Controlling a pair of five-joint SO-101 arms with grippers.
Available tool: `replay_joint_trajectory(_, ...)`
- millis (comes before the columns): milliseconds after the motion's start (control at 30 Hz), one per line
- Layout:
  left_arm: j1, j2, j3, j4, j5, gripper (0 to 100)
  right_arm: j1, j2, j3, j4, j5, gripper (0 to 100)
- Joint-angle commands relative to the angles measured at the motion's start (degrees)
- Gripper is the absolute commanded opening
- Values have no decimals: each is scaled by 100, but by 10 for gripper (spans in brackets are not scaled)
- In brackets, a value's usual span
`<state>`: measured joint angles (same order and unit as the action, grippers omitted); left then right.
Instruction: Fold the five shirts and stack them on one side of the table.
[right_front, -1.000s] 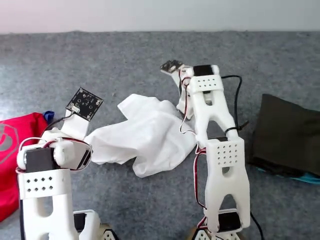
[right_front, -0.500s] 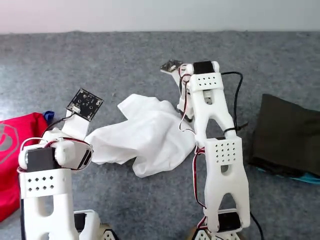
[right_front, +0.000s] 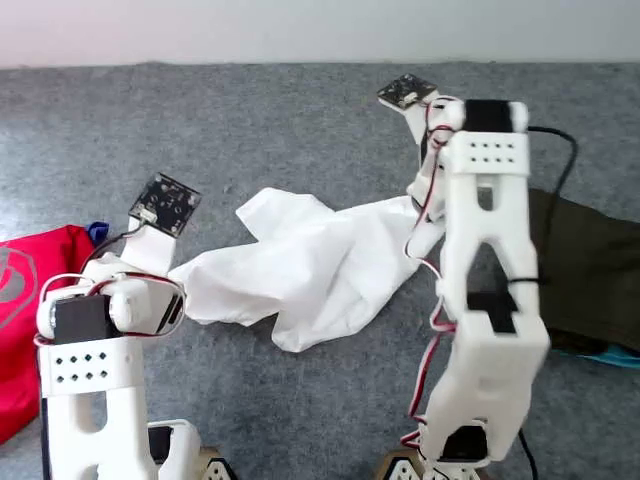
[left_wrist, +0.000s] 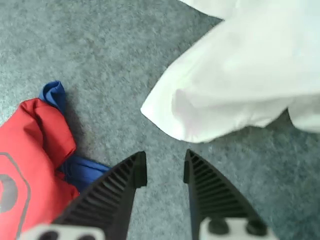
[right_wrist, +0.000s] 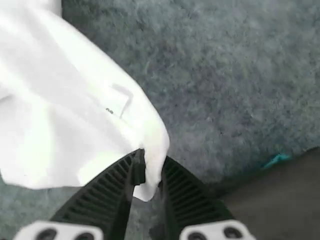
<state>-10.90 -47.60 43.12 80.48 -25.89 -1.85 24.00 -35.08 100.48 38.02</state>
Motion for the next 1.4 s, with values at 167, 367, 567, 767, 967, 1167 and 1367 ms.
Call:
replay_joint_trajectory(167, -44, -26, 259, -818, 738, 137, 92, -2123, 1591, 251, 176, 9)
replay_joint_trajectory(367, -44, 677, 303, -923, 765, 137, 110, -2923, 2945, 251, 167, 9)
replay_joint_trajectory(567, -334, 1670, -347, -818, 765, 138, 110, -3916, 4651, 242, 369, 9)
replay_joint_trajectory(767, -369, 2620, -1358, -571, 774, 209, 119, -4479, 5591, 163, 378, 9)
replay_joint_trajectory(967, -281, 3947, -2695, 185, 774, 244, 365, -4488, 5987, -127, 369, 9)
replay_joint_trajectory(1167, 598, 5160, -4207, 1046, 791, 254, 646, -4488, 6180, -356, 369, 9)
replay_joint_trajectory(1367, 1371, 6268, -5376, 1143, 1125, 254, 646, -4479, 6171, -391, 369, 9)
